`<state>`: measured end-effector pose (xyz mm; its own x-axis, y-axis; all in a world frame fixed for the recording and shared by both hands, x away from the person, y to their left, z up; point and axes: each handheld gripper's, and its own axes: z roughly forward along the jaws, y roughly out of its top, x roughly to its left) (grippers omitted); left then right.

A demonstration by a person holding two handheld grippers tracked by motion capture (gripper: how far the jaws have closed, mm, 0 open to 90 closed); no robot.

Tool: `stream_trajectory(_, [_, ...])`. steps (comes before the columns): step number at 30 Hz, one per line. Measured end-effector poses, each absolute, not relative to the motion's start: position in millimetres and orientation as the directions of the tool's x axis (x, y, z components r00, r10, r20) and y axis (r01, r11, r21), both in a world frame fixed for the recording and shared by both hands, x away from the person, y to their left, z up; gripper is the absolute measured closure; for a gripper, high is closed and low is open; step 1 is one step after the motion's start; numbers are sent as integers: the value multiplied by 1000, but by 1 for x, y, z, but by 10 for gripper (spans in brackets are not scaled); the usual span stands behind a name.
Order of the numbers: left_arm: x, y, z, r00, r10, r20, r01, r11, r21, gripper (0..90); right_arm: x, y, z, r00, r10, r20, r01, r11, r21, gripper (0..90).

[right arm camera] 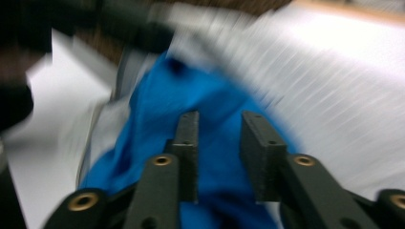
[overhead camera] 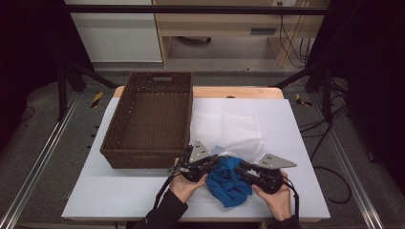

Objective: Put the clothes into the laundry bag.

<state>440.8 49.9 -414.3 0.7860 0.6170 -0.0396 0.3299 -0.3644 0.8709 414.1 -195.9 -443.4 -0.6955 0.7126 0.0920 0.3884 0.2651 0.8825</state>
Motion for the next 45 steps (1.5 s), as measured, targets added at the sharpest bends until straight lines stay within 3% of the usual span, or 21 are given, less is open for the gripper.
stream_trajectory(6, [440, 50, -417, 788, 614, -43, 331, -363, 871, 891, 406, -185, -470, -715, 697, 51, 415, 364, 834, 355])
stream_trajectory(12, [438, 48, -421, 790, 611, -48, 334, -365, 869, 891, 405, -175, -488, -721, 689, 75, 449, 382, 808, 251])
stream_trajectory(15, [439, 49, -419, 790, 611, -52, 336, -360, 871, 891, 406, -171, -490, -717, 695, 57, 463, 414, 784, 315])
stream_trajectory(18, [438, 50, -417, 792, 609, -48, 331, -361, 872, 891, 407, -172, -488, -713, 701, 23, 449, 431, 782, 675])
stream_trajectory(21, [437, 49, -415, 795, 606, -44, 325, -363, 873, 891, 410, -173, -482, -699, 714, 45, 479, 421, 770, 750])
stream_trajectory(27, [439, 49, -407, 789, 612, -48, 316, -338, 887, 891, 417, -160, -459, -698, 716, 0, 393, 384, 836, 752])
stream_trajectory(35, [434, 50, -404, 808, 588, -39, 304, -359, 883, 891, 450, -140, -479, -611, 792, -19, 473, 384, 793, 732])
stream_trajectory(38, [434, 52, -407, 805, 592, -33, 305, -366, 879, 891, 452, -142, -486, -596, 803, 6, 481, 351, 803, 692])
stream_trajectory(41, [439, 55, -412, 796, 602, -54, 328, -355, 876, 891, 441, -154, -475, -635, 772, 32, 437, 325, 839, 557])
stream_trajectory(45, [441, 55, -416, 793, 606, -57, 336, -358, 871, 891, 421, -177, -458, -674, 735, 73, 375, 256, 891, 506])
